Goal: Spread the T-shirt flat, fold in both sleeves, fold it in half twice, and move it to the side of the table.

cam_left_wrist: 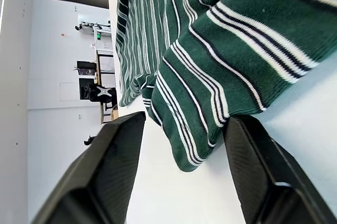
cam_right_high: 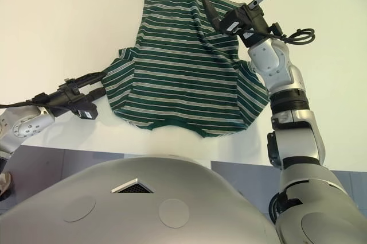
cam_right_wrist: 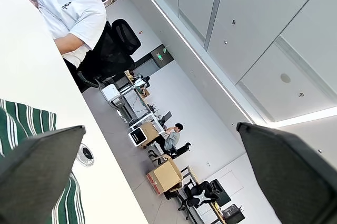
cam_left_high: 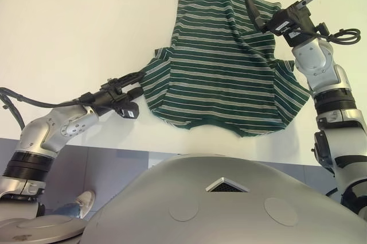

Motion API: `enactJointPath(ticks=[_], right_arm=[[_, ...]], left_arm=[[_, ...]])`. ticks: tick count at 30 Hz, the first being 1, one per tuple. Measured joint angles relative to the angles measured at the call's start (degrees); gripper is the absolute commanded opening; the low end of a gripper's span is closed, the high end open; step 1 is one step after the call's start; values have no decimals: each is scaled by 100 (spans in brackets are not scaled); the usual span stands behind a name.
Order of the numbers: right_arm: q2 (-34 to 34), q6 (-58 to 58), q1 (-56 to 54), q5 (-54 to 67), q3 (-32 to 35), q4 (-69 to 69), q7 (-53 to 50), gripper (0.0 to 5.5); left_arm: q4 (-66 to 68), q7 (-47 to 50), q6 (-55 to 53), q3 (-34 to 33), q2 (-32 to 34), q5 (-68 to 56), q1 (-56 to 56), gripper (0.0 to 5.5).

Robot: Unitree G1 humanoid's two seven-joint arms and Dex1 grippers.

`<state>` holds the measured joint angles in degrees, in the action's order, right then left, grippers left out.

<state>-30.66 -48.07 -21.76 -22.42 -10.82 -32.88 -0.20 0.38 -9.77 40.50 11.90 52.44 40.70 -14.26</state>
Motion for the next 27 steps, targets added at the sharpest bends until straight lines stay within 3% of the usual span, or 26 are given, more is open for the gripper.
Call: enactJointPath(ticks=[5, 14, 27], right_arm=[[42, -1, 3, 0, 0, -4, 12, 540], [188, -1, 142, -2, -16, -16, 188, 540], [195, 0, 144, -2, -13, -18, 229, 540]], left_arm=[[298, 41, 6, 141, 6, 51, 259, 108], [612, 241, -99, 129, 179, 231, 582, 5], [580, 240, 14, 130, 230, -5, 552, 1]])
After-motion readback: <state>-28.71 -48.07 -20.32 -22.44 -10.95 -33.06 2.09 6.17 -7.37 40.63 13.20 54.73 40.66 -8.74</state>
